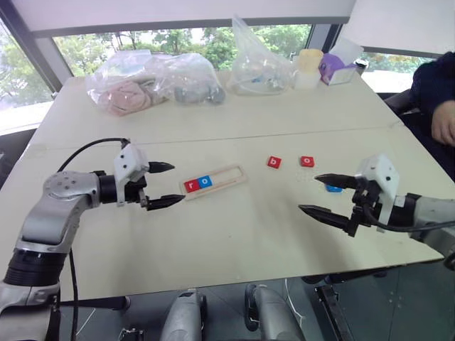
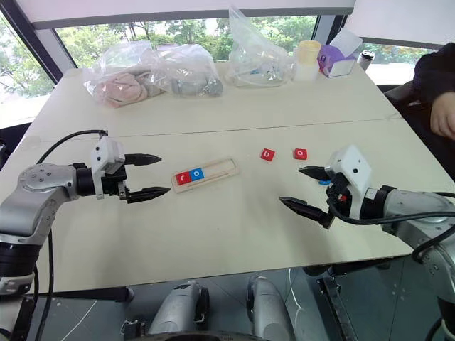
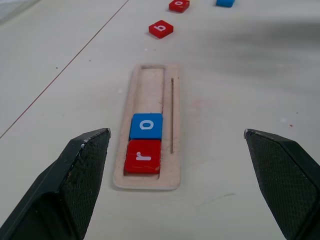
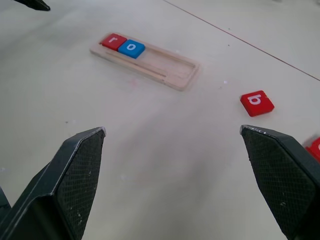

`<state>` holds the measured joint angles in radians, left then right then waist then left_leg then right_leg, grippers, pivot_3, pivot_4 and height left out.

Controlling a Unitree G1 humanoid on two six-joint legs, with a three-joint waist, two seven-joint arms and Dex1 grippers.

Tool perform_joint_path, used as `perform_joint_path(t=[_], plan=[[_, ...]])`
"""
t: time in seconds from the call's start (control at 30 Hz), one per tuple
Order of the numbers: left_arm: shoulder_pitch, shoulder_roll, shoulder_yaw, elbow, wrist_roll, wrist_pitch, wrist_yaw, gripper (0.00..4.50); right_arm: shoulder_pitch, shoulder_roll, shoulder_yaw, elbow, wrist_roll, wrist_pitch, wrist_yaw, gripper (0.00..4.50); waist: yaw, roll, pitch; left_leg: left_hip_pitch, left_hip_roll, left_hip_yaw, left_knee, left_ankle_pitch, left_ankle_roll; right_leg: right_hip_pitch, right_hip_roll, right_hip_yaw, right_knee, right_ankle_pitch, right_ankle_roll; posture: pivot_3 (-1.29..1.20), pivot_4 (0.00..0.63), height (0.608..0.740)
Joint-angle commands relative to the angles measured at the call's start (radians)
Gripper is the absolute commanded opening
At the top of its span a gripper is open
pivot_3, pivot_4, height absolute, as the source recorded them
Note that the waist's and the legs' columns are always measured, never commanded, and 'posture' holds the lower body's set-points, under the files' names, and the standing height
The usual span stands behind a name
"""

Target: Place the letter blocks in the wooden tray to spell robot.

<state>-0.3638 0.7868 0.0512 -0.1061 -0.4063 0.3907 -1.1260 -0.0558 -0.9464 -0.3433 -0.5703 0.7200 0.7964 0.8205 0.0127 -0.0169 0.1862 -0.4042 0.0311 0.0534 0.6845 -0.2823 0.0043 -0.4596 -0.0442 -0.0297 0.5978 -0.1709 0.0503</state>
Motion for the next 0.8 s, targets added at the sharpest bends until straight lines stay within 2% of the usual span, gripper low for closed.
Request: perform_joint_path(t=[0.03, 0.33, 0.63, 0.8], plan=[[0.000, -0.003, 0.017, -0.045, -0.013, -0.002, 0.019, 4.50, -0.006, -0.025, -0.032, 0.011, -0.015, -0.028, 0.018, 4.45, 0.000, 0.000, 0.000, 0.000, 0.000, 0.000, 0.000, 0.000, 0.000, 0.000, 0.000, 0.000, 0.000, 0.000, 0.000, 0.00, 0.150, 0.740], [-0.015, -0.018, -0.002, -0.070, -0.016, 0.028, 0.056, 4.50, -0.027, -0.019, 0.018, 0.015, -0.038, -0.044, 0.011, 4.45, 0.000, 0.000, 0.000, 0.000, 0.000, 0.000, 0.000, 0.000, 0.000, 0.000, 0.000, 0.000, 0.000, 0.000, 0.000, 0.00, 0.150, 0.740], [-0.002, -0.086, -0.067, -0.012, 0.053, -0.078, 0.078, 4.50, -0.062, -0.031, 0.049, 0.024, -0.057, -0.039, 0.016, 4.45, 0.000, 0.000, 0.000, 0.000, 0.000, 0.001, 0.000, 0.000, 0.000, 0.000, 0.000, 0.000, 0.000, 0.000, 0.000, 0.00, 0.150, 0.740], [-0.018, -0.088, -0.069, 0.035, 0.066, -0.098, 0.068, 4.50, -0.070, -0.020, 0.052, 0.017, -0.058, -0.033, -0.001, 4.45, -0.001, 0.000, 0.000, 0.000, 0.000, 0.001, 0.000, 0.000, 0.000, 0.000, 0.000, 0.000, 0.001, 0.001, -0.001, 0.00, 0.150, 0.740]])
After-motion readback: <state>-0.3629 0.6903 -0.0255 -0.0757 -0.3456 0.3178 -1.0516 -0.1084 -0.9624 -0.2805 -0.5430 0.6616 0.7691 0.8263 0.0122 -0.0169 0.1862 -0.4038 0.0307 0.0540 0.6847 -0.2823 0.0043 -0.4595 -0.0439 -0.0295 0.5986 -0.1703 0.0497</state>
